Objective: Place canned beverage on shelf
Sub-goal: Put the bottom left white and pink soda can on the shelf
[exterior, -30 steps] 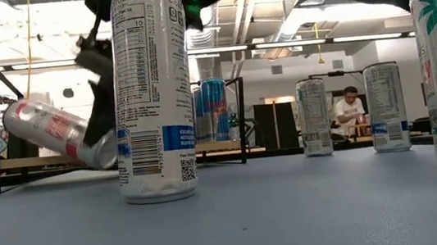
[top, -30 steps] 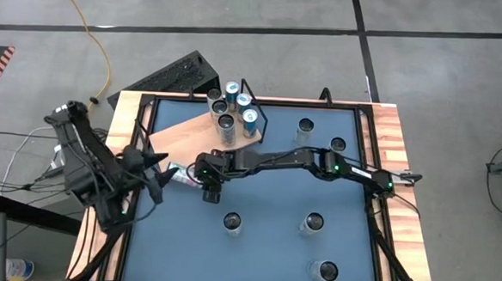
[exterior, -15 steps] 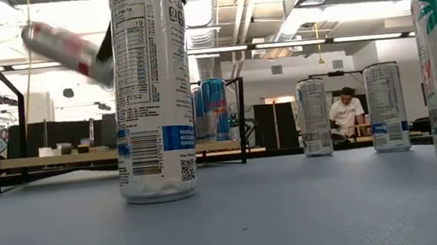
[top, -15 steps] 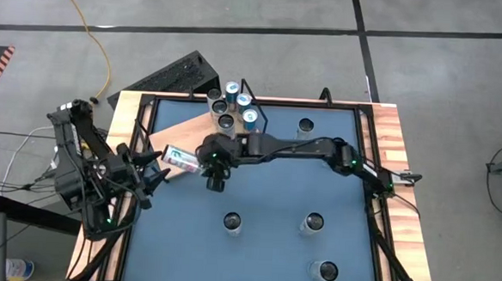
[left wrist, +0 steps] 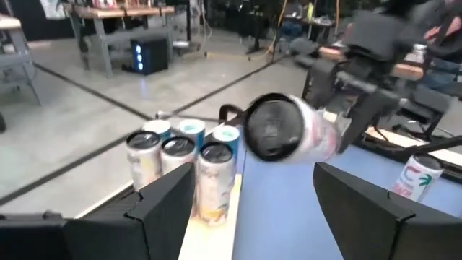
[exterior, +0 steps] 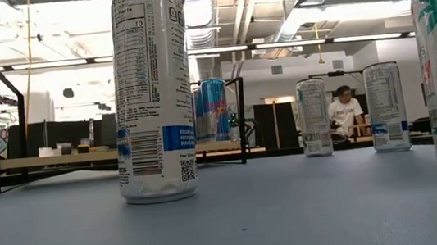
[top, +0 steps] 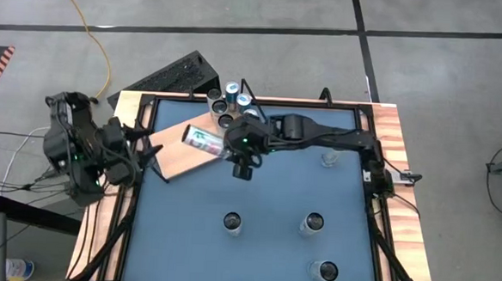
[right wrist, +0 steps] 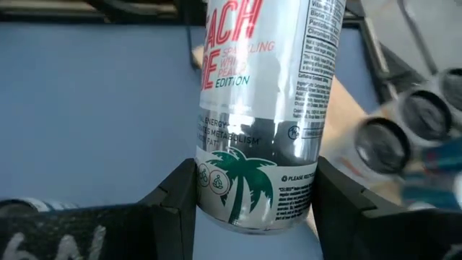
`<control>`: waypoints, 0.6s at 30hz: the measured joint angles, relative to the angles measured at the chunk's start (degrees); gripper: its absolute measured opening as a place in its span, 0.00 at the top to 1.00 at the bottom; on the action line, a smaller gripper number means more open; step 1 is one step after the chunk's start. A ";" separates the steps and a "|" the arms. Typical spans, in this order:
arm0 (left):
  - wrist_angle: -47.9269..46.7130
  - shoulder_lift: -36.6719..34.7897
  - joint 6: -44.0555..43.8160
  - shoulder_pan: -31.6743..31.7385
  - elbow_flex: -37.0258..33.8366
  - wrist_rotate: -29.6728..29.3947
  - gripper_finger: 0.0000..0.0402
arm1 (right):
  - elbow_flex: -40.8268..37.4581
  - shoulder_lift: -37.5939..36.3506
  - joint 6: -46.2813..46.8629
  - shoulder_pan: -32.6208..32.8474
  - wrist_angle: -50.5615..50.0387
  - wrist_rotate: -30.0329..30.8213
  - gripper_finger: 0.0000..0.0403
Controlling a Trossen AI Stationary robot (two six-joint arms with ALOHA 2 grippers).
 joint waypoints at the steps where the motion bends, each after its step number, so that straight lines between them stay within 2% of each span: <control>1: 0.02 -0.67 0.43 0.68 -0.04 0.74 0.33 | 0.00 -0.23 0.01 0.63 -1.26 1.23 0.53; 6: 0.25 -2.14 2.50 3.94 -0.10 4.20 0.33 | -0.05 -1.52 -0.67 4.45 -1.73 3.33 0.53; 10: 4.23 -3.04 4.26 4.58 -0.14 8.54 0.31 | 0.00 -2.36 -1.99 7.14 -0.58 5.54 0.53; 13: 11.51 -3.30 9.71 4.58 -0.14 11.49 0.27 | 0.00 -2.39 -2.64 8.03 1.47 5.90 0.53; 18: 27.88 -2.69 24.13 5.18 -0.14 18.65 0.19 | 0.00 -2.39 -2.66 8.97 0.57 5.94 0.53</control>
